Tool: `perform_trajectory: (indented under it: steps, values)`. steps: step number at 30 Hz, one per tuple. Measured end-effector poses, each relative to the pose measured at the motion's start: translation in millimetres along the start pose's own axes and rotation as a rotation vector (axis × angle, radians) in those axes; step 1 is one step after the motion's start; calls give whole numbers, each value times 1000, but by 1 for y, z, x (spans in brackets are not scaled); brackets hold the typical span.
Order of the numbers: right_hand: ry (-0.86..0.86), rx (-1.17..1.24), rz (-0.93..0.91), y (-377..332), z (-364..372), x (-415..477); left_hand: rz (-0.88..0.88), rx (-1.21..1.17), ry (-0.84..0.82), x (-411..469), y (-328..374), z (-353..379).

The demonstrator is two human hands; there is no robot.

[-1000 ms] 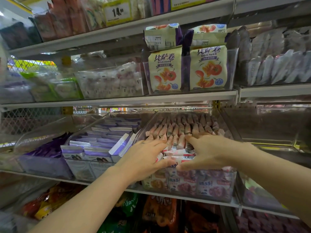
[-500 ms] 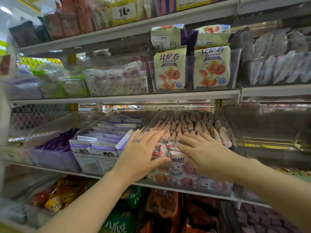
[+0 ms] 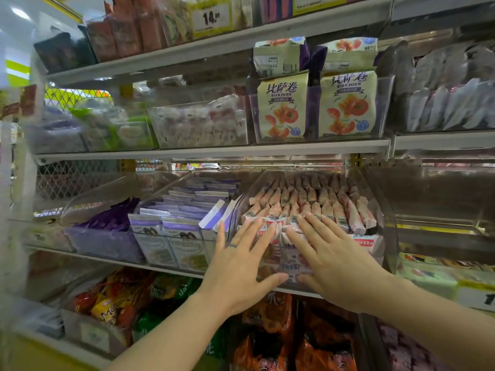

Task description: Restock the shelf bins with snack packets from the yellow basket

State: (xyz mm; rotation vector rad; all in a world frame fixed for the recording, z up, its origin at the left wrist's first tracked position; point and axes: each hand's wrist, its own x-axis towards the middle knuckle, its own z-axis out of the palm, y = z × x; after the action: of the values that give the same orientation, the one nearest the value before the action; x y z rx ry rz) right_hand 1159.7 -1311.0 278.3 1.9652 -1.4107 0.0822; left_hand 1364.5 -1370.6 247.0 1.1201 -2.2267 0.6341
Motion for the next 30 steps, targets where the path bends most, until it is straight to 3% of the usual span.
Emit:
perform_trajectory:
  steps: [4, 12, 17, 21, 26, 30]
  values:
    - [-1, 210, 18, 13, -21, 12, 3, 49, -29, 10, 4, -10]
    - [76, 359, 29, 2, -43, 47, 30, -66, -100, 1, -9, -15]
    - [44, 549, 155, 4, -54, 77, -98, -4, -27, -1, -25, -14]
    - [34, 517, 147, 0, -55, 90, -70, 12, -47, -2, -28, -12]
    - [129, 664, 144, 0, -42, 83, -18, 12, -2, -3, -25, -6]
    - [-39, 588, 49, 2, -53, 82, 8, 53, -71, 1, -27, -10]
